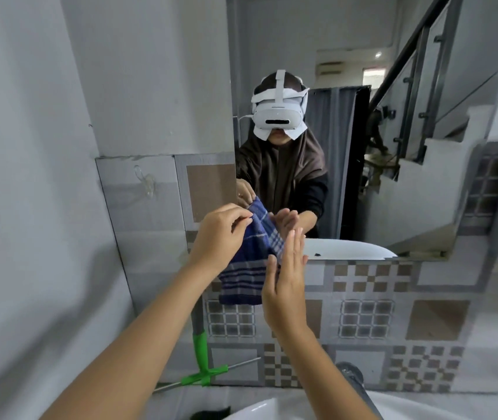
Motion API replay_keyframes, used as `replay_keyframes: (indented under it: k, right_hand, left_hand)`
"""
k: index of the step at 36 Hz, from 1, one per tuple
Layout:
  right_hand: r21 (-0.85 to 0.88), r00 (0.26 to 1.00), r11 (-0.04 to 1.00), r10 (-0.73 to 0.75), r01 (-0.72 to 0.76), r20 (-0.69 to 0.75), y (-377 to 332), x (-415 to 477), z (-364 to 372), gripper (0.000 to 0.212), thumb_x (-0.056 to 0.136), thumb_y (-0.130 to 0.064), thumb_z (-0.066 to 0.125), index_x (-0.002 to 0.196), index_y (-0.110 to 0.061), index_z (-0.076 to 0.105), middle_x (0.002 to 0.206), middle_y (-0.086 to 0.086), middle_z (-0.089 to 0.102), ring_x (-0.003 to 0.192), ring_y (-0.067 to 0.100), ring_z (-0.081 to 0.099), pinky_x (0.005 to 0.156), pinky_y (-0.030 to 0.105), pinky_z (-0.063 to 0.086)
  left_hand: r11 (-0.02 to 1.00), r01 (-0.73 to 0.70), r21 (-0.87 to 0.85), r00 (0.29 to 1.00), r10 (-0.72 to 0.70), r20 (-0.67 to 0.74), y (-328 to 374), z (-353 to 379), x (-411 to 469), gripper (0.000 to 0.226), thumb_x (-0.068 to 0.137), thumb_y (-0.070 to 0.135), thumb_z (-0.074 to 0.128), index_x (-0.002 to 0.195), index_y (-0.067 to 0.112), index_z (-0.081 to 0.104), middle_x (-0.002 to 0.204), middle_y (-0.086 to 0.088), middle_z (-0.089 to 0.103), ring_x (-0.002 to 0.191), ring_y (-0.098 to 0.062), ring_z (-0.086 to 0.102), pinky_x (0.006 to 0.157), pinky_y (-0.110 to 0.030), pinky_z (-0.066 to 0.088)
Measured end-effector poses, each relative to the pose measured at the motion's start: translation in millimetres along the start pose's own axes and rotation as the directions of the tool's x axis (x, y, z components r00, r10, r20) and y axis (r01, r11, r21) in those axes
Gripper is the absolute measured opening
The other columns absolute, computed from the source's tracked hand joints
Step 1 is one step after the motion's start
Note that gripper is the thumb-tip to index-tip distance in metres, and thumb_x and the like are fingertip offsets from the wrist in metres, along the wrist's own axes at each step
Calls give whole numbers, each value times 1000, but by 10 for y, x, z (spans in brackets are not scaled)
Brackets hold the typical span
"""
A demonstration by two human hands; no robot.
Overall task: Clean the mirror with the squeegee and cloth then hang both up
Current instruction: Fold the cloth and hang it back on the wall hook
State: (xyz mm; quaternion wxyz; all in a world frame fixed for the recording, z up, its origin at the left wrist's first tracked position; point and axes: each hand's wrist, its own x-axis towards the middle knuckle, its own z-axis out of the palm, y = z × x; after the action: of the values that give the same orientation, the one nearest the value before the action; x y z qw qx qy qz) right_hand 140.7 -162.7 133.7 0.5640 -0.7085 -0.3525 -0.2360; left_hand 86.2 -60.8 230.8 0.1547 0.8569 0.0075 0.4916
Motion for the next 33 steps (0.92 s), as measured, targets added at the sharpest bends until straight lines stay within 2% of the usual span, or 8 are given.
replay_keyframes:
  k: [6, 10, 14, 18, 20, 25, 27, 33]
  right_hand:
    - [190, 969, 982, -33, -14, 244, -207, 48, -352, 47, 101, -14, 29, 146, -17, 19, 150, -14, 11, 143, 1, 6, 119, 32, 9]
    - [229, 916, 972, -130, 43, 380, -374, -22, -479, 47, 98, -10, 37, 143, -20, 30, 147, -6, 29, 138, 7, 24, 115, 28, 22]
    - [271, 936, 960, -156, 68, 316, -445, -109, -565, 36, 94, -11, 50, 129, -15, 53, 121, -3, 62, 112, 2, 53, 90, 9, 40]
    - [358, 941, 934, -108, -14, 320, -448, -196, -656, 13, 86, -15, 64, 99, -18, 67, 92, -3, 71, 88, 4, 65, 80, 25, 54]
    - [386, 930, 921, -91, -58, 356, -454, -216, -691, 9, 84, -14, 67, 91, -18, 67, 85, -4, 71, 82, 7, 67, 76, 30, 56]
    - [381, 930, 924, -140, 0, 339, -515, -177, -746, 5, 81, -13, 71, 85, -15, 68, 77, -7, 69, 72, 1, 65, 67, 17, 52]
    - [336, 925, 941, -165, 44, 341, -546, -169, -746, 3, 81, -15, 70, 84, -14, 68, 76, -7, 69, 72, 2, 64, 66, 19, 54]
    - [251, 906, 964, -186, 92, 380, -565, -158, -735, 3, 82, -19, 68, 84, -18, 65, 77, -5, 68, 71, 5, 62, 64, 27, 54]
  left_hand:
    - [989, -140, -39, 981, 144, 133, 203, -351, -144, 11, 83, 1, 65, 91, 3, 71, 88, -6, 71, 80, -12, 63, 75, -22, 50]
    - [980, -198, -31, 964, 201, 173, 329, -515, -269, 11, 83, 2, 64, 91, 4, 71, 88, -4, 70, 79, -10, 63, 75, -20, 50]
    - [981, -189, -36, 967, 192, 165, 415, -645, -432, 11, 83, -1, 63, 91, 2, 70, 86, -5, 69, 78, -9, 61, 74, -21, 51]
    - [990, -140, 1, 974, 138, 182, 473, -739, -643, 10, 85, 2, 63, 93, 3, 69, 87, -5, 67, 79, -10, 60, 74, -24, 51]
    - [995, -101, 11, 977, 97, 192, 490, -776, -747, 9, 86, 3, 62, 93, 4, 67, 87, -4, 65, 79, -12, 61, 74, -25, 51]
    - [996, 88, -18, 982, -83, 169, 505, -795, -1051, 4, 91, 8, 54, 92, 9, 58, 87, 0, 56, 81, -8, 55, 75, -18, 47]
    - [981, 186, -55, 972, -176, 153, 495, -738, -1207, 2, 93, 11, 53, 94, 13, 54, 88, 2, 55, 82, -7, 54, 75, -13, 45]
    - [793, 547, -267, 836, -499, 229, 516, -523, -1650, 19, 88, 26, 59, 106, 30, 54, 99, 10, 62, 91, -11, 62, 80, -24, 53]
